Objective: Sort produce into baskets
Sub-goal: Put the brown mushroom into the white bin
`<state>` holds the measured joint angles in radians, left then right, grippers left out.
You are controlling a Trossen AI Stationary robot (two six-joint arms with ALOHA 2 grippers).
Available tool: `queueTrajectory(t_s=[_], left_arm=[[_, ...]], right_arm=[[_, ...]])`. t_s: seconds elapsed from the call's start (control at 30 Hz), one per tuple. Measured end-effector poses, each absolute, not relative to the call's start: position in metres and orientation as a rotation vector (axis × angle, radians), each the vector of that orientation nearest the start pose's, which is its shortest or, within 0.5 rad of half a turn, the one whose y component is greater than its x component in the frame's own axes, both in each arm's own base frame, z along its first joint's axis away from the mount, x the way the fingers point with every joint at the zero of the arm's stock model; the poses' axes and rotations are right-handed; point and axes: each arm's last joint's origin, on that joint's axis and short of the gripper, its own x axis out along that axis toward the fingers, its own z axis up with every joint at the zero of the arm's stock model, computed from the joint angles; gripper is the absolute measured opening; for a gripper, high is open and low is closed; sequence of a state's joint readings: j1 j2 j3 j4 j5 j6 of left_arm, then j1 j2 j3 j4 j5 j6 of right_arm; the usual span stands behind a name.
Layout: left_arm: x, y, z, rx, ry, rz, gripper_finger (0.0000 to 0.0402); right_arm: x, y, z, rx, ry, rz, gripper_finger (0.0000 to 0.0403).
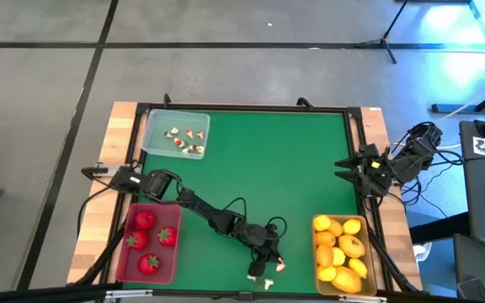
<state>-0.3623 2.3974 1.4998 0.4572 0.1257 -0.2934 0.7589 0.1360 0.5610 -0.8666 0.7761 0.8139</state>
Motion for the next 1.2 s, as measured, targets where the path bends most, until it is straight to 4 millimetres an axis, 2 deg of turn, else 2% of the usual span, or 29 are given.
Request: queueTrajectory(t_s=[0.17, 0.33, 0.63, 0.77, 0.9, 1.07, 1.2], left_arm=[[0.470, -0.167, 0.112, -0.230, 0.507, -0.386, 0.0038], [0.465, -0.148, 0.136, -0.167, 0.594, -0.352, 0.0041], [0.441, -0.102, 0.200, -0.062, 0.718, -0.294, 0.0026], [0.418, -0.077, 0.226, -0.030, 0.804, -0.248, 0.0025], [0.385, -0.050, 0.248, 0.001, 0.899, -0.147, 0.0029], [0.330, -0.017, 0.265, 0.017, 0.963, 0.036, 0.0030], [0.277, 0.008, 0.265, -0.015, 0.955, 0.231, 0.0030]], right_arm=[[0.041, 0.011, 0.257, 0.500, 0.288, -0.143, 0.0221], [0.041, 0.011, 0.257, 0.499, 0.289, -0.143, 0.0221], [0.041, 0.011, 0.257, 0.496, 0.291, -0.144, 0.0221], [0.041, 0.011, 0.257, 0.495, 0.293, -0.143, 0.0221], [0.040, 0.011, 0.256, 0.492, 0.300, -0.139, 0.0221], [0.040, 0.010, 0.256, 0.489, 0.302, -0.141, 0.0221], [0.040, 0.010, 0.256, 0.487, 0.304, -0.142, 0.0221]])
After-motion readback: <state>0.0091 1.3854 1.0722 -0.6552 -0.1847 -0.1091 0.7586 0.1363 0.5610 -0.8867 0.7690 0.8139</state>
